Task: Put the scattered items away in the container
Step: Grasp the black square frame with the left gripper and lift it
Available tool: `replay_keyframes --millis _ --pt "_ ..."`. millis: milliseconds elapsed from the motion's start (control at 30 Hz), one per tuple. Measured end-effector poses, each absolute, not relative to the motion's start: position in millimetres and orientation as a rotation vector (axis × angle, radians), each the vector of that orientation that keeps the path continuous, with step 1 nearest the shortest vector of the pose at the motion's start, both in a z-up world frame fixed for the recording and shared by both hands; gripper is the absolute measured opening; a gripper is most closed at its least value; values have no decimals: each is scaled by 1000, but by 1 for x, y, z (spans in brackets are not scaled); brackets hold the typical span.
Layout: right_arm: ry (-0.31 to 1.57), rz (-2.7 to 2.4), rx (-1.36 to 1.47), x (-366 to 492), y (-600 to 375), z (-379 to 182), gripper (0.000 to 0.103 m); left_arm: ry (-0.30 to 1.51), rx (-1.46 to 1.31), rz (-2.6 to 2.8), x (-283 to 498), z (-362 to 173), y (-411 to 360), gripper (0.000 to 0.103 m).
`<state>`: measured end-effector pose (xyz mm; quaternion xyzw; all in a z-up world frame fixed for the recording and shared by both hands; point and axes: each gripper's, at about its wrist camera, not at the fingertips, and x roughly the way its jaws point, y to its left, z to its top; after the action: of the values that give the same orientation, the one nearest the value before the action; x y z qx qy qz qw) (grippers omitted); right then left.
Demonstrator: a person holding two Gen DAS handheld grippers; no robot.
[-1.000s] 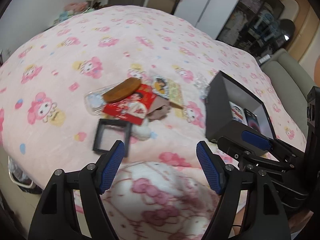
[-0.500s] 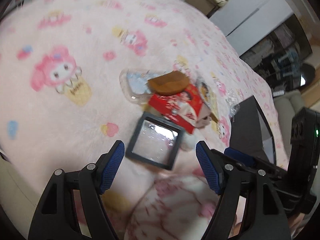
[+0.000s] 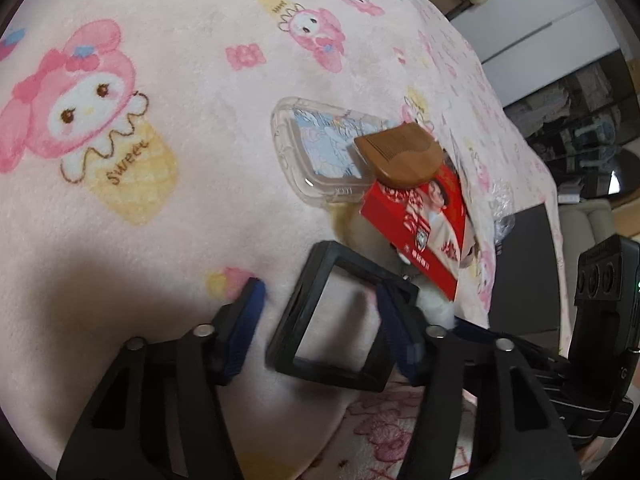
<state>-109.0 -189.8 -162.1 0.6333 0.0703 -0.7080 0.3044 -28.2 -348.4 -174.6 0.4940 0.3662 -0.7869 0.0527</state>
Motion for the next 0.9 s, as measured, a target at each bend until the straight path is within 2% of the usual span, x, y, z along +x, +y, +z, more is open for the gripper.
replay_keyframes --millis 33,133,267,467,533,567,633,767,900 --pt "186 -1876 1666 -108 -190 -162 53 1108 1516 -2398 -28 -174 -347 47" --pt "170 -1875 1635 -104 -187 -156 40 1072 1549 -2410 -27 -169 -339 46" --pt "126 -1892 1601 -101 -178 -145 31 1082 1560 -2461 -22 -162 -333 44" --pt "157 -1874 1642 -103 -178 -156 31 1078 1586 -2420 -28 -174 -334 44" --pt "159 -1871 1633 -103 -179 -157 30 1037 1600 -2419 -31 -170 -331 38" --pt "155 -1866 1620 -102 -178 -154 27 1022 1600 -2436 -31 -166 -328 35" --pt "128 -1839 1589 -98 -176 -146 20 1035 1590 -2480 -28 -153 -323 24" --pt "99 -1860 1499 -88 -165 -119 18 1033 1557 -2554 -23 -127 -313 19" --pt "51 -1885 1464 -89 -145 -101 18 996 1561 -2603 -27 -109 -295 18"
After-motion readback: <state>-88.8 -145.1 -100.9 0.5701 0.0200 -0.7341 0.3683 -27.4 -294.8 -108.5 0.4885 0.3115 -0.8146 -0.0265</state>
